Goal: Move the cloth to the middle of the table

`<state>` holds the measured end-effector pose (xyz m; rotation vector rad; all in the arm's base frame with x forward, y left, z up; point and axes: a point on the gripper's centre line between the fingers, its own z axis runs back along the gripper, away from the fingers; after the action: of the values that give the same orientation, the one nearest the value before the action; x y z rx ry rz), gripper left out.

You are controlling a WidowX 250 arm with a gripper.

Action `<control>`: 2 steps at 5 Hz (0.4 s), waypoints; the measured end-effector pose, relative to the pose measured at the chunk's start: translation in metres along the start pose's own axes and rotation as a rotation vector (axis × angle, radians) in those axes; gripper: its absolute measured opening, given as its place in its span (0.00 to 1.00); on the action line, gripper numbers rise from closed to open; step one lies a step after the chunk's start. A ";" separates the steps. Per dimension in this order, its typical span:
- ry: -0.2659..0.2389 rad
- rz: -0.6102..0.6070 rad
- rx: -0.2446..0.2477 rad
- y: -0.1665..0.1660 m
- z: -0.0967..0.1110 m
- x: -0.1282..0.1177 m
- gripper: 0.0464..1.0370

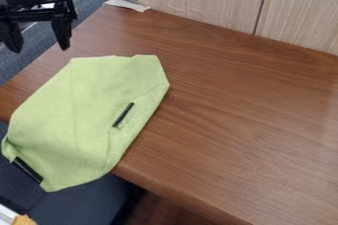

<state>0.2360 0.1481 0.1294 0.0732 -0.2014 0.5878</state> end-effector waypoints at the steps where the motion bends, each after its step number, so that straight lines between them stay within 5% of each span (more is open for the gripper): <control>1: 0.029 0.009 0.000 0.000 -0.009 -0.004 0.96; 2: 0.051 0.042 -0.001 -0.001 -0.032 -0.007 0.96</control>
<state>0.2366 0.1473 0.0966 0.0534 -0.1542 0.6311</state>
